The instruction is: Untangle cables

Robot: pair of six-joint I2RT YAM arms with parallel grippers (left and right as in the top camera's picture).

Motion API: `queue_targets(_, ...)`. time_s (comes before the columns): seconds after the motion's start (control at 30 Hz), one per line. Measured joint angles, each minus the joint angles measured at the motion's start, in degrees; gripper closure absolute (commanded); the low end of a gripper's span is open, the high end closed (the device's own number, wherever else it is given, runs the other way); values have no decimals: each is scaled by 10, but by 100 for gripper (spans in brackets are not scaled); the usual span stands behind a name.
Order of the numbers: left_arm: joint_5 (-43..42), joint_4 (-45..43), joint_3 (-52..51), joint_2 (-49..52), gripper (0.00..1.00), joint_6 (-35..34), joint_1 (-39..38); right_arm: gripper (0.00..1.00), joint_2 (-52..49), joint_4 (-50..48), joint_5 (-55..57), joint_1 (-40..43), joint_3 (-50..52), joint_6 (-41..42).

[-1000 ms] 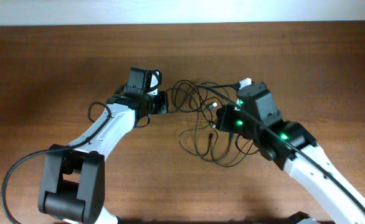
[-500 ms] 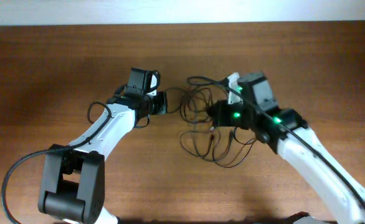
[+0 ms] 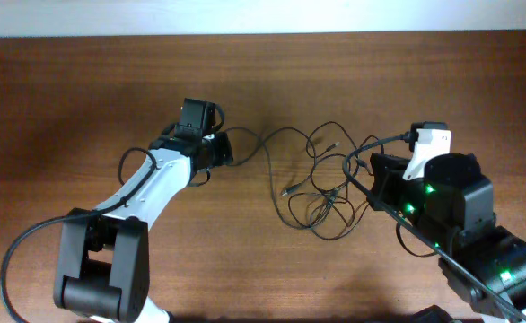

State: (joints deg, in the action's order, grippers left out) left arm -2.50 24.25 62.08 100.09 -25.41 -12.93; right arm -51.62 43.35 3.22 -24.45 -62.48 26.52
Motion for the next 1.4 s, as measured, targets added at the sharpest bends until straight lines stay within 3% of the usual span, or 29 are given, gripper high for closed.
queue_targets(0.53,37,21,0,0,95,-11,16,96,-152,52,-9,0,0,0)
queue_targets(0.77,45,54,0,0,95,-72,60,96,-155,108,115,0,0,40)
queue_targets(0.87,47,53,0,0,89,-77,60,96,-156,120,148,0,0,56)
queue_targets(0.9,47,53,0,0,84,-78,60,96,-157,120,154,0,0,58)
queue_targets(0.93,47,53,0,0,70,-79,60,96,-160,120,159,0,0,62)
queue_targets(0.97,47,53,0,0,36,-80,60,96,-168,120,161,0,0,63)
queue_targets(1.0,47,53,0,0,9,-83,60,96,-179,120,162,0,0,63)
queue_targets(1.03,47,53,0,0,1,-82,60,96,-187,120,162,0,0,64)
queue_targets(1.2,46,53,0,0,1,-76,60,96,-219,120,145,0,0,65)
queue_targets(1.27,22,41,0,0,1,-41,60,96,-218,120,117,0,-2,64)
queue_targets(1.4,-226,-29,-1,0,1,123,62,96,-217,89,99,0,-17,61)
